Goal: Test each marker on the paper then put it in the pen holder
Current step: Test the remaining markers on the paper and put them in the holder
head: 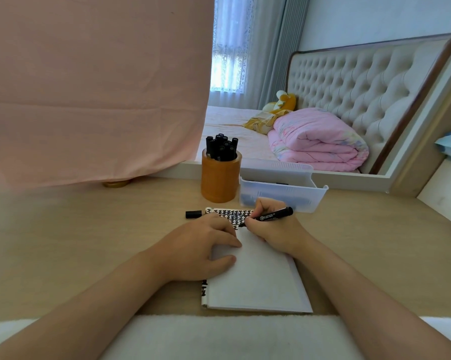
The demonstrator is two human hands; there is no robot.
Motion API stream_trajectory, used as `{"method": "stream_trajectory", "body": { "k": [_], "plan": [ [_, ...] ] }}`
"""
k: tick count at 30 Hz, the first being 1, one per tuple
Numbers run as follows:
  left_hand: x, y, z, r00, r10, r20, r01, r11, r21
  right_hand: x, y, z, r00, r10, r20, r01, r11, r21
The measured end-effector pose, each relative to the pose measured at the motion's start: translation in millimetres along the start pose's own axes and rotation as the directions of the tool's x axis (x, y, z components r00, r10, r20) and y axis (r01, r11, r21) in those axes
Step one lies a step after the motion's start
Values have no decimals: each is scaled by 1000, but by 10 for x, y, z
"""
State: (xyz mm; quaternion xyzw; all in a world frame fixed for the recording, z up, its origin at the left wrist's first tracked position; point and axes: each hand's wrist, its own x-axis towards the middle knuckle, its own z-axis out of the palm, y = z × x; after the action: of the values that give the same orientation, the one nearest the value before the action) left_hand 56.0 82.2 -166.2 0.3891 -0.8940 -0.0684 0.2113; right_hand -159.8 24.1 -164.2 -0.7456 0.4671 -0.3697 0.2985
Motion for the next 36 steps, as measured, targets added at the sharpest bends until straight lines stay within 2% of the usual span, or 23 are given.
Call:
{"method": "stream_trajectory", "body": {
  "k": [12,21,30,36],
  "plan": [
    [7,7,-3,1000,-12,2,12,1000,2,10,6,8,999,-40,-9,38,995,-97],
    [12,12,-8,1000,-19,10,19,1000,4,4,18,-3,998,-56,36,59,994,-89],
    [11,18,-14,999,-23,22,23,1000,9,13,29,8,999,-49,-4,49,996,-77],
    [10,14,-15,1000,-21,18,21,1000,5,3,3,-1,996,-64,61,70,992,-106]
  ]
}}
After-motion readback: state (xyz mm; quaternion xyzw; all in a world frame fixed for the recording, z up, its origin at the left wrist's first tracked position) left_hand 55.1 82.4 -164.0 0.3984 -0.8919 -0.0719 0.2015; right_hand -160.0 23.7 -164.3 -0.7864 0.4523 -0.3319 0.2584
